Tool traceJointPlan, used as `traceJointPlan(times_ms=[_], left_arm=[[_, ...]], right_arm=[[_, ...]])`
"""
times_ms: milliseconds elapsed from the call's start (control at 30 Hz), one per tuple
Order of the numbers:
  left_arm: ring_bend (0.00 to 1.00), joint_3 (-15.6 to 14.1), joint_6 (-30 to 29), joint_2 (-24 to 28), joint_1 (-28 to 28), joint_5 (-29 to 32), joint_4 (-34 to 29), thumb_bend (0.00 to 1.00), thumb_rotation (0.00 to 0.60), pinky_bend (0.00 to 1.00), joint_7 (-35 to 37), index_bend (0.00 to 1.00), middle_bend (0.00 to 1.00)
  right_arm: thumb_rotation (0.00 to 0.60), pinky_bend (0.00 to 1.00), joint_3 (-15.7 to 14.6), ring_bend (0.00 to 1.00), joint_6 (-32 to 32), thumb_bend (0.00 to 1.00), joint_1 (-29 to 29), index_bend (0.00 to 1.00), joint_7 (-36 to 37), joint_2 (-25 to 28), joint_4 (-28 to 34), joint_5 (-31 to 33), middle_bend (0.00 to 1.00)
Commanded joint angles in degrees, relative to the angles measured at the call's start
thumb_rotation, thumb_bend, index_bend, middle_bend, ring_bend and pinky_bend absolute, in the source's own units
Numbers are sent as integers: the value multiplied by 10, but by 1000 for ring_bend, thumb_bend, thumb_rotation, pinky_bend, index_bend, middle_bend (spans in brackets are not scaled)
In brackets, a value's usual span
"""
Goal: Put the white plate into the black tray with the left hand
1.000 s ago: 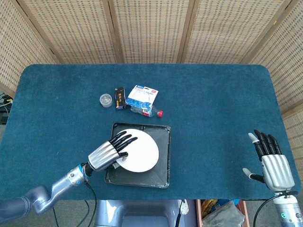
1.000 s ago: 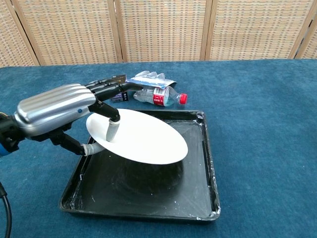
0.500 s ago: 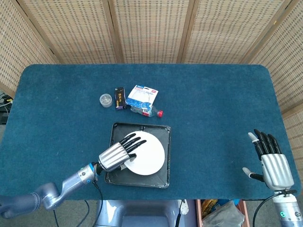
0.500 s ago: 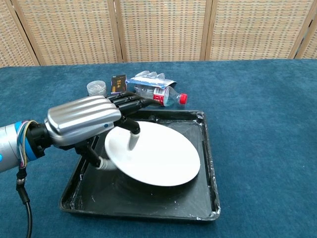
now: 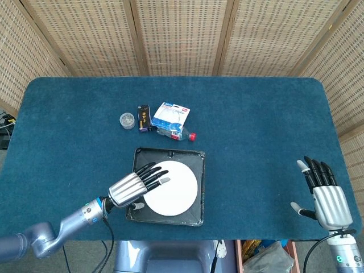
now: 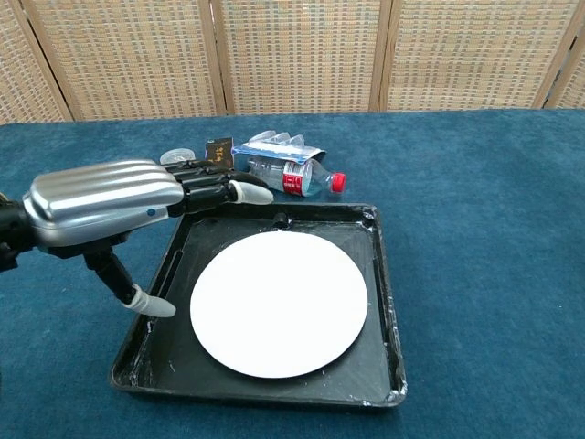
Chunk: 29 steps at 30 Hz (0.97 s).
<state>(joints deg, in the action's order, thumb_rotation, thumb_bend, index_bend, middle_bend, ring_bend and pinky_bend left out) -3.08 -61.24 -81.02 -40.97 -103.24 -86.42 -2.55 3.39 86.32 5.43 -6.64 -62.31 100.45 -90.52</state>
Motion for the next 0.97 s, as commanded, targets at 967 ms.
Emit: traceJointPlan(times_ms=[967], left_arm=[[0,55,-263,194,279,290,-110,0,600,0,-3,0,0]], right_arm=[[600,0,0,0,10,0,-4,0,14,8,2,-5,0]])
